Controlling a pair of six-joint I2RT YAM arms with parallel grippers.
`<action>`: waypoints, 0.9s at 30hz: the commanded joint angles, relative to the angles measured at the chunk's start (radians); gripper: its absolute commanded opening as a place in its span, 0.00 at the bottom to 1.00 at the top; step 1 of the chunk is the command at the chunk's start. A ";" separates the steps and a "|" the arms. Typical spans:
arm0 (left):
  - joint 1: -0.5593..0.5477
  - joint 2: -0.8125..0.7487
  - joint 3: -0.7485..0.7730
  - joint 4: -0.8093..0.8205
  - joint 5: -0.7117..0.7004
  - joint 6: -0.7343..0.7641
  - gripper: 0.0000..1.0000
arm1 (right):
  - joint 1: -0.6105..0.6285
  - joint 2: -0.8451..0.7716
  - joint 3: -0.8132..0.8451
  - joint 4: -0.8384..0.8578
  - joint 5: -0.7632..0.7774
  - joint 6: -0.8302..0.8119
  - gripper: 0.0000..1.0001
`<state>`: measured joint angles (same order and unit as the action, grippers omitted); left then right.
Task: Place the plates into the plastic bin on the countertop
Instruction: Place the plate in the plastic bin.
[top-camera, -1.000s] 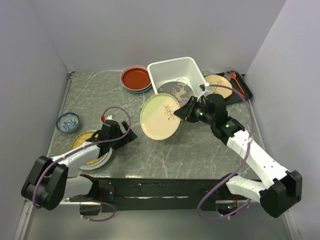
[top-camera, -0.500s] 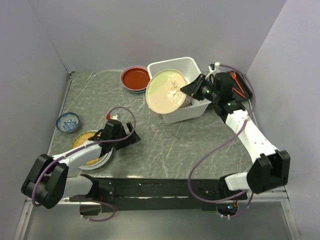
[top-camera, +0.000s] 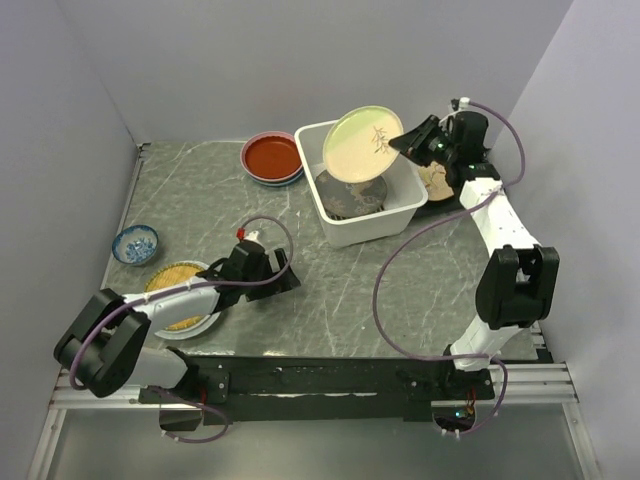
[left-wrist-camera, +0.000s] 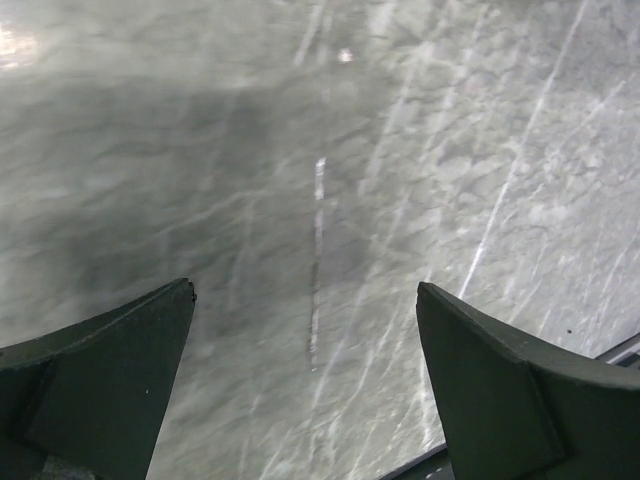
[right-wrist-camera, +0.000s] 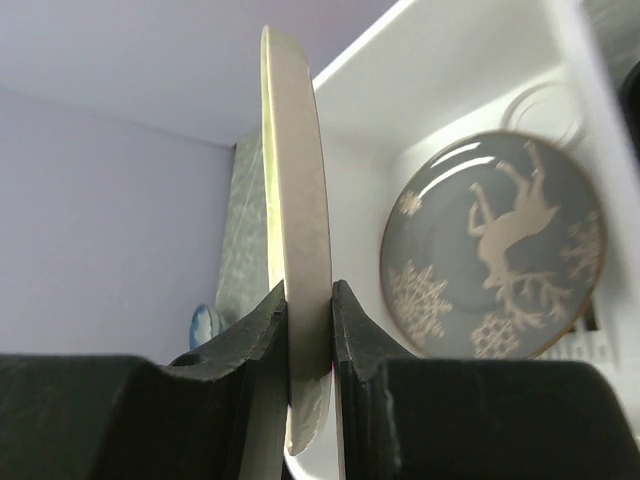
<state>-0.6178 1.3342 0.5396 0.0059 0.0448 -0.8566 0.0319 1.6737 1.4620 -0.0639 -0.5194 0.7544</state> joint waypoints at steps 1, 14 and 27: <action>-0.028 0.060 0.029 -0.014 -0.006 -0.010 0.99 | -0.021 -0.002 0.112 0.138 -0.082 0.060 0.00; -0.045 0.108 0.060 0.008 -0.008 0.002 0.99 | 0.016 0.043 0.041 0.070 0.001 -0.016 0.00; -0.045 0.022 0.043 -0.041 -0.042 -0.001 0.99 | 0.100 0.161 0.026 -0.048 0.099 -0.089 0.02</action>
<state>-0.6575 1.3964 0.5976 0.0051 0.0284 -0.8589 0.1093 1.8454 1.4471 -0.1619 -0.4255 0.6708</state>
